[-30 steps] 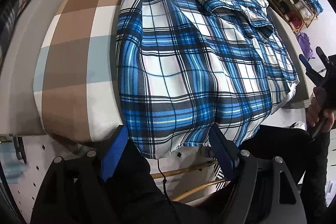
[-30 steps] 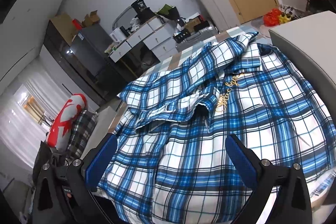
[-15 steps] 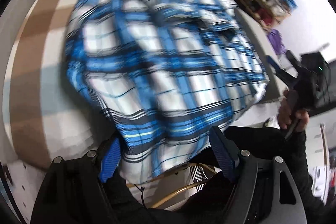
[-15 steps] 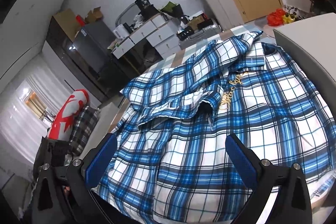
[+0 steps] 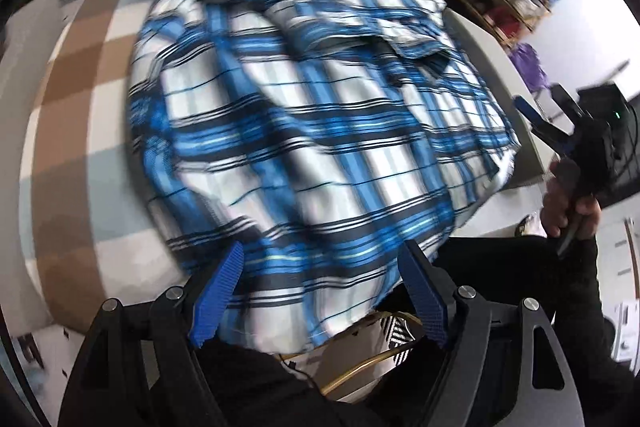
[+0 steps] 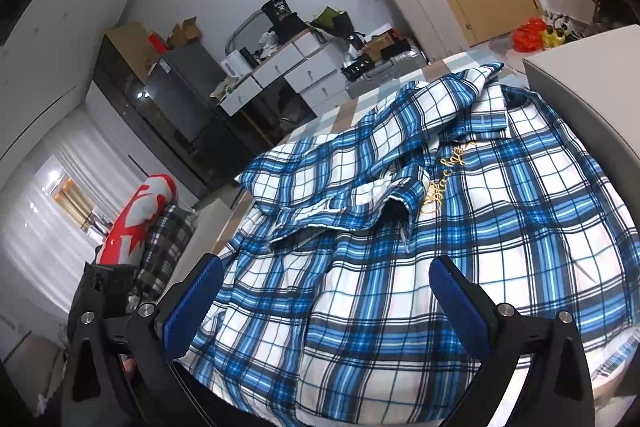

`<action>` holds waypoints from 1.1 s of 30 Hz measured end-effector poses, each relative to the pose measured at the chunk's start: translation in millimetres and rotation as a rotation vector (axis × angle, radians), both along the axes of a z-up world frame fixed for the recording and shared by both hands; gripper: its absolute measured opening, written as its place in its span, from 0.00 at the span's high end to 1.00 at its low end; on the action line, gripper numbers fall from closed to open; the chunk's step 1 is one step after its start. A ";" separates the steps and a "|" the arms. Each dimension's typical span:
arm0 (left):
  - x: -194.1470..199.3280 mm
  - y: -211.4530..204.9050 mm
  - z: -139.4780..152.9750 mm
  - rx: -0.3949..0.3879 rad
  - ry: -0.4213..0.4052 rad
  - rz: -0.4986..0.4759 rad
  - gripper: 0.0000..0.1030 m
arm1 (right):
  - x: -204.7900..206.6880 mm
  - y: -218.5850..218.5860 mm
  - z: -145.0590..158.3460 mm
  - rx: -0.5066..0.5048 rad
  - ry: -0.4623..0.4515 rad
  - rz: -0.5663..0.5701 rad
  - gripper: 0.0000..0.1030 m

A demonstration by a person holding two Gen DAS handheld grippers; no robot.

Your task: Fold large clothes

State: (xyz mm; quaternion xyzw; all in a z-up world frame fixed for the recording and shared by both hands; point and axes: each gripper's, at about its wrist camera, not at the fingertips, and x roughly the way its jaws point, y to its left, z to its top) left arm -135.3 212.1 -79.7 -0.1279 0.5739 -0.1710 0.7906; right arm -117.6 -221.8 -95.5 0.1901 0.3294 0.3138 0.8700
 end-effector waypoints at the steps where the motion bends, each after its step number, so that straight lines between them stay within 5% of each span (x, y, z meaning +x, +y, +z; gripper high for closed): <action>1: -0.7 6.4 1.3 -0.012 -0.003 0.024 0.27 | -0.1 0.3 0.2 0.000 -0.001 0.001 0.00; 10: 11.5 56.9 -4.1 -0.063 -0.006 0.193 0.27 | -0.6 2.4 0.7 -0.004 -0.006 0.006 0.00; 22: 30.6 57.1 -16.7 -0.221 0.007 0.100 0.27 | -1.5 2.2 0.0 -0.002 -0.004 0.015 0.00; 26: 24.6 40.0 -4.0 -0.241 -0.061 0.000 0.27 | -3.0 5.7 0.8 -0.008 -0.010 0.029 0.00; 31: 20.3 44.2 20.7 -0.320 -0.181 -0.001 0.27 | -3.8 9.5 0.6 -0.019 -0.013 0.036 0.00; 33: 23.3 51.0 21.2 -0.248 -0.196 0.053 0.26 | -3.8 10.0 0.4 -0.021 -0.011 0.035 0.00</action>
